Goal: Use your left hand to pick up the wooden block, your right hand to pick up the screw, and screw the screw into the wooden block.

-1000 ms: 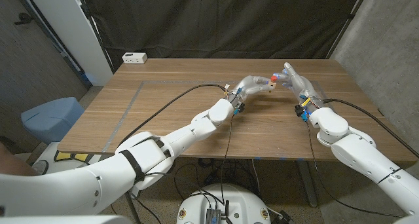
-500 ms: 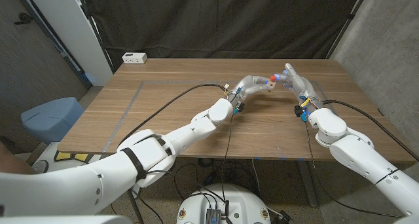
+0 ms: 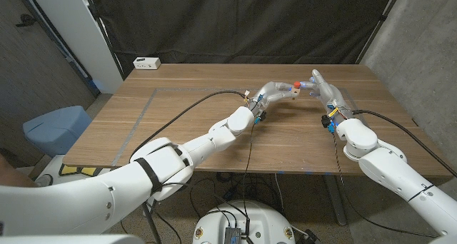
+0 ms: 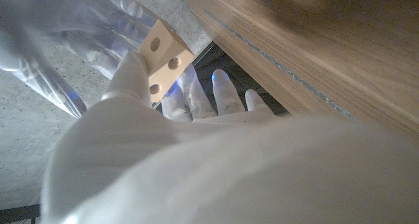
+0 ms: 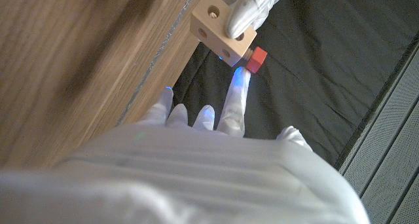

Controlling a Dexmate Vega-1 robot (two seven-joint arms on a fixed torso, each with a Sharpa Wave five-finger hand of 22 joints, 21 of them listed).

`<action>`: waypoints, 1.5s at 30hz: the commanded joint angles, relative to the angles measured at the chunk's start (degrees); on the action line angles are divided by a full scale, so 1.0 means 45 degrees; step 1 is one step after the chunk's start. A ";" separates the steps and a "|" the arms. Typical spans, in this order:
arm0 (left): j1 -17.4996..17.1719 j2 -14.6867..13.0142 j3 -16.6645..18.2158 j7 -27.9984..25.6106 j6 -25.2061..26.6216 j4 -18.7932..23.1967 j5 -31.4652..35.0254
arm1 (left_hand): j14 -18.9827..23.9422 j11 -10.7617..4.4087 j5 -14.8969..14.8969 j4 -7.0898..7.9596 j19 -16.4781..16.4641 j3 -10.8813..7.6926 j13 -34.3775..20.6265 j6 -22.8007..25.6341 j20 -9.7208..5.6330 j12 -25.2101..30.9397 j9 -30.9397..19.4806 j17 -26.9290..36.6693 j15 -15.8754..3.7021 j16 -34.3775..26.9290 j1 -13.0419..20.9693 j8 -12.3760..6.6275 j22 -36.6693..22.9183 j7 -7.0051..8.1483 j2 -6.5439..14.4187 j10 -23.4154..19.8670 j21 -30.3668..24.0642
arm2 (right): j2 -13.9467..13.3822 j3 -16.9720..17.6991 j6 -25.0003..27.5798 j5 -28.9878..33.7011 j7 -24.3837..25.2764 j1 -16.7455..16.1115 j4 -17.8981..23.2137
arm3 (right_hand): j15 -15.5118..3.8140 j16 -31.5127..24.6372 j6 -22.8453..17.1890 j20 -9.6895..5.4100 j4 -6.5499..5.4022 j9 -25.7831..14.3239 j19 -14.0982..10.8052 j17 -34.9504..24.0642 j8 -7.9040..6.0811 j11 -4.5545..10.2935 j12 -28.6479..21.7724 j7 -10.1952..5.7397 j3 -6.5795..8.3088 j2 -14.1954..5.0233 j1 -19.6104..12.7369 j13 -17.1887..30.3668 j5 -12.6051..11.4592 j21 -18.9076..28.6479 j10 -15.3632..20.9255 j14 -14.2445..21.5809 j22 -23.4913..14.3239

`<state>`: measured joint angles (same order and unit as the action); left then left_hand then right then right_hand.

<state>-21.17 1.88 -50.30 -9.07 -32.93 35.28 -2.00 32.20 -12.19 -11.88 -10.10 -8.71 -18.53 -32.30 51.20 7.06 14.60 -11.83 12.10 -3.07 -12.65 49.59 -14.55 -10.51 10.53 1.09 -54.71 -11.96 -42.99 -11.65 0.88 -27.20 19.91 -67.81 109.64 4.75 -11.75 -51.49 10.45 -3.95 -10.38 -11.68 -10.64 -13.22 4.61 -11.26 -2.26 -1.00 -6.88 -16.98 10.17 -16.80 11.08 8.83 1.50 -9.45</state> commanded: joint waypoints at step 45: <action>-0.0675 -0.0557 -0.0008 -0.0092 0.0852 0.1741 0.0178 | 0.0107 -0.0050 -0.0078 0.0307 -0.0112 -0.0405 -0.0207 0.1177 0.0016 0.0069 -0.0025 0.0062 -0.1156 0.0031 0.0531 -0.0070 -0.0047 -0.0275 0.0804 -0.0222 -0.0033 | 0.0012 0.0682 -0.0671 0.0228 0.0121 -0.1301 0.0854 | -0.0190 -0.0085 -0.2233 -0.0004 0.0137 -0.0025 -0.0411 -0.0028 -0.0323 0.0106 -0.0095 0.0292 0.0122 -0.0179 -0.0331 -0.0002 -0.0086 -0.0038 0.1256 0.0621 -0.0052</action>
<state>-23.50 -0.13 -50.48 -9.42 -30.03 41.49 -1.37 32.20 -12.20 -11.88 -10.10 -8.71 -18.53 -32.30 51.20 7.06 14.60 -11.86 12.10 -3.07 -12.65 49.59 -14.55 -10.52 10.53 1.09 -54.71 -11.96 -42.85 -9.23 -0.89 -26.01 21.54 -72.53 113.06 3.78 -12.08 -61.21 10.34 -3.47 -10.39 -13.22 -10.66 -14.64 5.11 -11.67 -0.73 -0.53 -7.80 -17.90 10.17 -16.80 11.07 14.04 3.90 -9.44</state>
